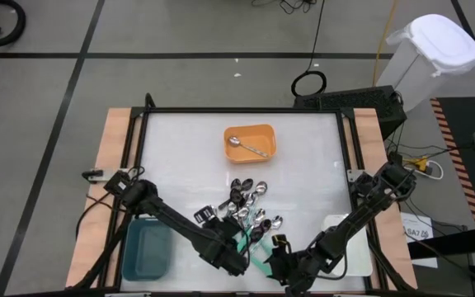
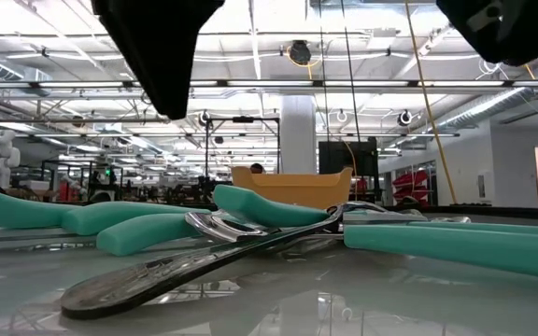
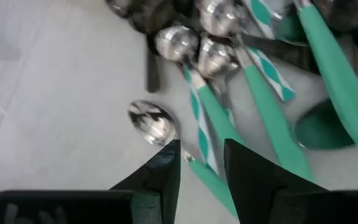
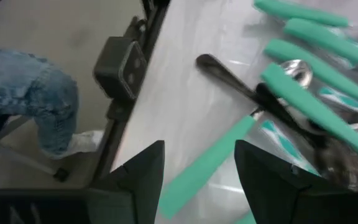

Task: Sort silverware by color (type)
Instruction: Put the green spoon into the blue bin

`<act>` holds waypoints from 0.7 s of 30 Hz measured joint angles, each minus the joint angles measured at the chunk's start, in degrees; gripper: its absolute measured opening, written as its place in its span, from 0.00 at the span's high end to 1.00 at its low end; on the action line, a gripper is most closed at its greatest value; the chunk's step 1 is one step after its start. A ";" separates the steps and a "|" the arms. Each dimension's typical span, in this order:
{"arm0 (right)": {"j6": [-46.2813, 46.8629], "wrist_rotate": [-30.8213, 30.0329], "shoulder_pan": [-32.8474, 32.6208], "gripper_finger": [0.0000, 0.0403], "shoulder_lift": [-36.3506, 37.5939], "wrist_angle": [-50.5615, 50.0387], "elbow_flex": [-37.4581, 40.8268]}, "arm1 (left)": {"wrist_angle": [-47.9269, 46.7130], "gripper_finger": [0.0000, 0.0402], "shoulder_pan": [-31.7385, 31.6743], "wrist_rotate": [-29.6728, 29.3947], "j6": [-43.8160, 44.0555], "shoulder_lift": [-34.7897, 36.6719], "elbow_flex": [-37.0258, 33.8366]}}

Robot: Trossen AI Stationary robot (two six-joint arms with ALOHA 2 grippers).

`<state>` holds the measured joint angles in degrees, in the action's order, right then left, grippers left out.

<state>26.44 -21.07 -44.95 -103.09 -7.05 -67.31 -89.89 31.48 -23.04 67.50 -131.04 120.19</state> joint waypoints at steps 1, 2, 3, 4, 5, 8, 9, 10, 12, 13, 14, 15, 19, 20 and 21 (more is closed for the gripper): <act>0.33 -0.22 -0.12 0.52 0.00 -0.29 0.00 | 0.06 0.69 0.02 -0.19 1.63 0.09 -0.53; 0.70 -0.31 -0.16 0.52 0.00 -0.53 0.00 | -0.01 0.69 -0.09 -0.42 3.84 0.13 -1.17; 1.26 -0.34 -0.20 0.52 0.00 -0.96 0.00 | -0.15 0.69 -0.17 -0.57 6.06 0.13 -1.66; 1.88 -0.24 -0.24 0.52 0.00 -1.41 0.00 | -0.10 0.68 -0.19 -0.92 7.98 0.06 -1.95; 2.48 -0.13 -0.24 0.52 0.00 -1.77 0.02 | -0.04 0.68 -0.12 -1.16 9.61 0.04 -2.12; 3.07 -0.09 -0.24 0.52 0.00 -2.18 0.02 | -0.13 0.62 -0.06 -1.72 15.51 -0.17 -2.76; 2.95 -0.10 -0.24 0.52 0.00 -2.31 0.02 | -0.14 0.60 -0.03 -1.71 17.57 -0.47 -3.11; 2.74 -0.10 -0.24 0.52 0.00 -2.25 0.02 | -0.08 0.57 0.06 -1.45 19.51 -0.67 -3.60; 1.52 -0.10 -0.22 0.52 0.00 -2.24 0.02 | -0.08 0.51 0.22 -1.14 23.49 -0.90 -4.56; 0.95 -0.10 -0.22 0.52 0.00 -2.21 0.02 | -0.09 0.49 0.27 -1.06 25.31 -0.79 -5.06; 0.06 -0.10 -0.22 0.52 0.00 -2.25 0.02 | -0.14 0.47 0.32 -0.98 26.68 -0.60 -5.83; -0.53 -0.10 -0.22 0.52 0.00 -2.23 0.02 | -0.20 0.45 0.41 -0.50 27.76 -0.57 -6.71; -1.72 -0.11 -0.16 0.52 0.00 -2.23 0.02 | -0.12 0.43 1.12 1.37 28.83 -0.78 -9.29; -1.72 -0.12 -0.15 0.52 0.00 -2.24 0.02 | -0.20 0.43 1.32 1.41 29.22 -0.68 -9.75; -1.73 -0.12 -0.16 0.52 0.00 -2.22 0.02 | -0.24 0.43 1.55 1.45 29.72 -0.63 -10.08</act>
<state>24.71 -21.19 -45.10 -103.09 -9.27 -67.29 -90.13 33.03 -21.58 97.22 -131.68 110.11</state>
